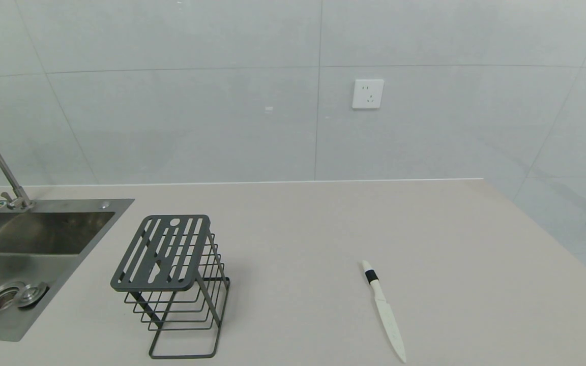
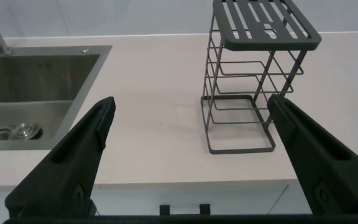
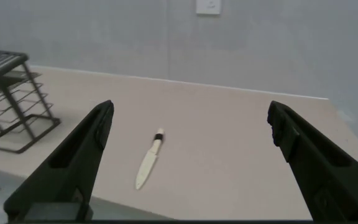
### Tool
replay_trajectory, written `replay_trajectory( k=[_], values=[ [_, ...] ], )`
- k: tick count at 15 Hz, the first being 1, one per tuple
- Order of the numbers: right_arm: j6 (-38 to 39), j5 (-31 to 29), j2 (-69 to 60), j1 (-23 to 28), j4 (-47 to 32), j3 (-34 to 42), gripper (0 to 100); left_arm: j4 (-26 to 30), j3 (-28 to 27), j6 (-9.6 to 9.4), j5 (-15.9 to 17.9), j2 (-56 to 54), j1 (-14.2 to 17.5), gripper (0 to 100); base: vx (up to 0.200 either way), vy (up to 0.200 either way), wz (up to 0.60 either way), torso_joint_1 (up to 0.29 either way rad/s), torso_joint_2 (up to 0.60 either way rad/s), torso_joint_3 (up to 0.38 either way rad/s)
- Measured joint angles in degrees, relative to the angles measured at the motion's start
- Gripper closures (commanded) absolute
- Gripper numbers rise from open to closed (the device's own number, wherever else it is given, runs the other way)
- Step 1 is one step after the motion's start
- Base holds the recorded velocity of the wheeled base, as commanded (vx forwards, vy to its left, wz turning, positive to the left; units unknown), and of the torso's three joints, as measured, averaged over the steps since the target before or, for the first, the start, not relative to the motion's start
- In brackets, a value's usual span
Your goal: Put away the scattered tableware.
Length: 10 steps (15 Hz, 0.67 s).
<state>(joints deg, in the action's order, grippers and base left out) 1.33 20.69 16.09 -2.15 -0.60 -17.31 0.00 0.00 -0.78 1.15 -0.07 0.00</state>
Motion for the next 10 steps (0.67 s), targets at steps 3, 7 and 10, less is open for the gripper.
replay_trajectory(
  k=[3,7,10],
  values=[
    [0.0,2.7,11.5,-2.6,-1.1,-3.7,0,0.0,0.0,-0.01,0.0,0.0,0.0,0,0.000,0.000,0.00,0.000,0.00,0.000],
    [-0.5,2.8,21.2,-7.7,-1.3,-6.2,0,0.0,0.0,-0.01,0.0,0.0,0.0,0,0.000,0.000,0.00,0.000,0.00,0.000],
    [-0.6,1.5,28.3,-11.4,-0.1,-7.6,0,0.0,0.0,0.00,-0.1,0.0,0.0,0,0.000,0.000,0.00,0.000,0.00,0.000]
  ],
)
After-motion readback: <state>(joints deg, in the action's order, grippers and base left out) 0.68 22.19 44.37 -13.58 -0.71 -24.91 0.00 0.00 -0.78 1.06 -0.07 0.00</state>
